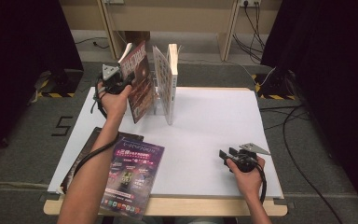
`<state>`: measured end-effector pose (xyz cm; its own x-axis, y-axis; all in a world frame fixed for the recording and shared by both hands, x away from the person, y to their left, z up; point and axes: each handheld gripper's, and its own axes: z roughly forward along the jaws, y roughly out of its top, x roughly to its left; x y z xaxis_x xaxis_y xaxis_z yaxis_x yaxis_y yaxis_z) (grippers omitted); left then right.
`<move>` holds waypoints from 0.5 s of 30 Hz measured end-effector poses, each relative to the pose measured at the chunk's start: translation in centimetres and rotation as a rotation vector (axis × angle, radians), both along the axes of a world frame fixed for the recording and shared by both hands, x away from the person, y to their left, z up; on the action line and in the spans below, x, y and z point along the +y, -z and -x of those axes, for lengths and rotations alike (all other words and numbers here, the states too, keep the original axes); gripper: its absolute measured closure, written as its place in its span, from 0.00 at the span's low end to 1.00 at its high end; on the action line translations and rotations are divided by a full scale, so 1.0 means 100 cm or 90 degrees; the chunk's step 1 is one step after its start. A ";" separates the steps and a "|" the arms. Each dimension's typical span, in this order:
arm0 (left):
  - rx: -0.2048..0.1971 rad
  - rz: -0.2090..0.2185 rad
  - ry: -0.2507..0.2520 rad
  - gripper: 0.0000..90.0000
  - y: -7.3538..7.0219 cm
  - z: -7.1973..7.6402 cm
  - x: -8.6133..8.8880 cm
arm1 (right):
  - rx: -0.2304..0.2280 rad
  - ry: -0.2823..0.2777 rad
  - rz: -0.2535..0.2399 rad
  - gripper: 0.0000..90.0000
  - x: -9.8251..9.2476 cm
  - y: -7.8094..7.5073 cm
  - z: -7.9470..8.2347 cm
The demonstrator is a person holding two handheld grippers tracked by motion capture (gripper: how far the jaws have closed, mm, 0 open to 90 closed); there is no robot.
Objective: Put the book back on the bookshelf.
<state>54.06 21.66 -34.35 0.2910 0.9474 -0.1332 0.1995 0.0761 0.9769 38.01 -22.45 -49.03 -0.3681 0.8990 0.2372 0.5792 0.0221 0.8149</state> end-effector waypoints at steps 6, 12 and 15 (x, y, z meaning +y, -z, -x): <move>-0.013 -0.035 -0.028 0.93 0.015 0.000 -0.004 | 0.001 -0.002 -0.001 0.56 0.000 0.001 0.000; -0.028 -0.049 -0.053 0.93 0.032 0.004 0.001 | -0.001 -0.001 0.003 0.55 0.000 0.000 0.000; -0.035 -0.045 -0.059 0.93 0.037 0.008 0.004 | 0.000 -0.003 0.001 0.56 0.001 0.000 0.000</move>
